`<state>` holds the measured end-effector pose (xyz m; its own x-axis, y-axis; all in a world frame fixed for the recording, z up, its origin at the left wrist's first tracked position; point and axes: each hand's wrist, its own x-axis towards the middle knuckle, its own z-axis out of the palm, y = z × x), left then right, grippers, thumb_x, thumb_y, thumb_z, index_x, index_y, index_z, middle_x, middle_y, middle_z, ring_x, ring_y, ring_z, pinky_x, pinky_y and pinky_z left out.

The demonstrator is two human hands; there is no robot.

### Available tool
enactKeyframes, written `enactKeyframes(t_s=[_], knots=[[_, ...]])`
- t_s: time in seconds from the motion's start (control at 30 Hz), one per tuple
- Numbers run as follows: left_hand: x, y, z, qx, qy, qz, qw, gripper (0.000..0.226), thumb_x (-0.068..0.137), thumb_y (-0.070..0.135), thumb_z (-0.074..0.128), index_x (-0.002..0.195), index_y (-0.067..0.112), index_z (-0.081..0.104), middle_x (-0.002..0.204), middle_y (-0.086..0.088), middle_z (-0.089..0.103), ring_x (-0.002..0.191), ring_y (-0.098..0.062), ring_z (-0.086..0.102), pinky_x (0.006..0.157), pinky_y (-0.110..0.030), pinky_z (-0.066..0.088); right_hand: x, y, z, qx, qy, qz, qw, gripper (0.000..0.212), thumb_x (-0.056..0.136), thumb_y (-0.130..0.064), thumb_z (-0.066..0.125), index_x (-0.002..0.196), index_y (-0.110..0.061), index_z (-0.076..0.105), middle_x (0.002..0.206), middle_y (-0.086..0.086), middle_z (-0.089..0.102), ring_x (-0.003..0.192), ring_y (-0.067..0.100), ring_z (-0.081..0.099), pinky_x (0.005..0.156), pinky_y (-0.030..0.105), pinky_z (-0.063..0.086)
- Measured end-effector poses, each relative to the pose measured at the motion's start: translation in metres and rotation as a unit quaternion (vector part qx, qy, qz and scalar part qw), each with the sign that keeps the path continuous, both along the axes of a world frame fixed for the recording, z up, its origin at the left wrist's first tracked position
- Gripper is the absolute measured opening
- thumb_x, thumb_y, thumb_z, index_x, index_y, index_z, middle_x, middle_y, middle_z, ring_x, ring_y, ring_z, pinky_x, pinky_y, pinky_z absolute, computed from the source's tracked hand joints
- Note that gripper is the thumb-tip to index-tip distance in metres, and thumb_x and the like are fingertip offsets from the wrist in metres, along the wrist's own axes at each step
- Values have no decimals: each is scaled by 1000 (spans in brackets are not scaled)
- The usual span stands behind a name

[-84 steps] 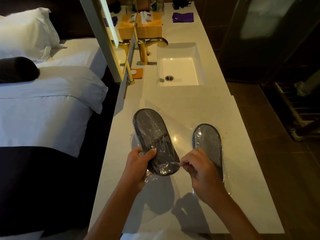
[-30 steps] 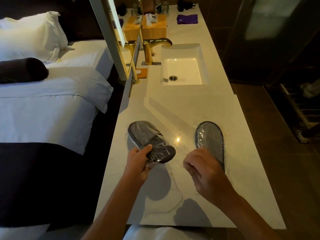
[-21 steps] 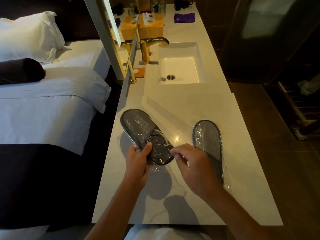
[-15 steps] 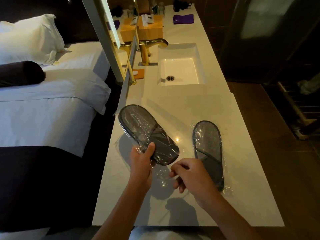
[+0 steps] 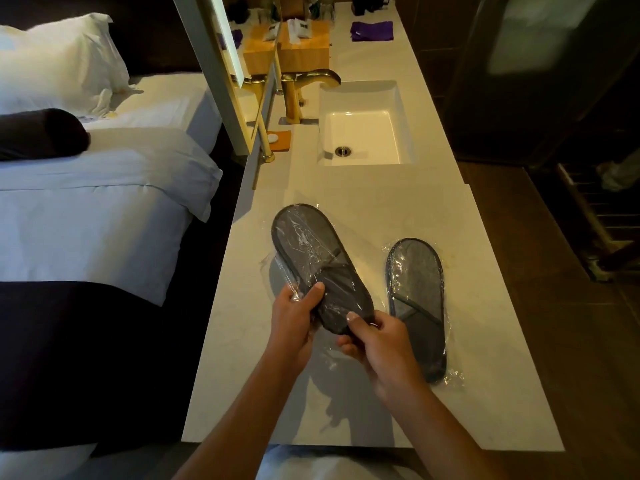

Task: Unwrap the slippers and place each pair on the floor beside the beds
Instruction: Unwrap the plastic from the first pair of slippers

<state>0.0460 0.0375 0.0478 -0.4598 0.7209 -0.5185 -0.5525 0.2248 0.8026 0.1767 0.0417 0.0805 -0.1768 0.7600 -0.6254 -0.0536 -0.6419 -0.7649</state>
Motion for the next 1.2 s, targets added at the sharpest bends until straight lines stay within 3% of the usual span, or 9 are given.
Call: enactKeyframes(t_s=[0.17,0.3,0.43,0.7,0.77,0.87,1.03,1.13,1.2], knots=[[-9,28,-13,-60,24,40,997,24,85,12,74,97,3,57,103,-22,70,90,-33,72,72,-38,62,-1,-1,-3,-10,-19,-7,1000,16,92,-10,61,108,-8,63,89,19,74,65,20,75,60,25,61],[-21,59,-19,-49,2,43,998,24,84,12,76,102,3,62,104,-20,72,88,-30,73,73,-37,62,7,-2,-4,-11,-17,-11,1000,7,93,-10,61,98,-13,63,87,17,73,68,23,75,61,28,61],[-38,85,-23,-32,-30,44,998,28,84,8,76,108,1,64,107,-22,72,94,-34,73,81,-44,62,18,-6,-12,-18,-21,-9,1000,12,92,-11,62,104,-9,63,86,18,74,69,25,74,63,31,61],[-65,118,-37,-38,16,37,998,30,78,7,79,103,3,63,101,-19,70,83,-27,71,77,-42,63,36,-23,-23,-82,43,11,996,21,88,-1,63,109,0,59,87,27,68,60,28,69,49,28,58],[-72,124,-39,-37,5,41,998,43,76,1,79,114,-1,60,104,-22,70,80,-27,71,78,-45,63,43,-28,-24,-97,49,10,994,20,87,5,62,106,0,59,79,26,70,56,30,68,44,28,57],[-86,134,-40,-41,-33,48,997,34,82,-7,72,113,-4,58,105,-25,68,70,-24,69,64,-33,64,50,-30,-31,-112,30,11,993,22,87,9,60,108,1,58,68,25,69,51,31,67,39,27,54],[-98,146,-47,-103,-92,-30,990,24,87,19,73,96,-2,66,89,-16,71,73,-25,68,85,-42,59,37,-19,-41,-105,-4,4,994,19,88,0,63,106,-7,60,87,27,70,64,31,70,53,32,57],[-96,150,-50,-107,-83,-75,988,30,88,20,72,108,-2,69,104,-20,72,92,-31,71,92,-47,57,21,-2,-45,-104,1,23,994,26,86,-3,67,110,-6,60,89,23,71,76,35,72,67,41,59],[-97,155,-49,-106,-78,-57,990,28,89,17,69,110,-1,71,107,-20,73,97,-33,72,88,-49,59,9,11,-44,-105,9,51,993,32,84,-5,69,114,-8,59,103,21,69,92,38,70,83,49,59]])
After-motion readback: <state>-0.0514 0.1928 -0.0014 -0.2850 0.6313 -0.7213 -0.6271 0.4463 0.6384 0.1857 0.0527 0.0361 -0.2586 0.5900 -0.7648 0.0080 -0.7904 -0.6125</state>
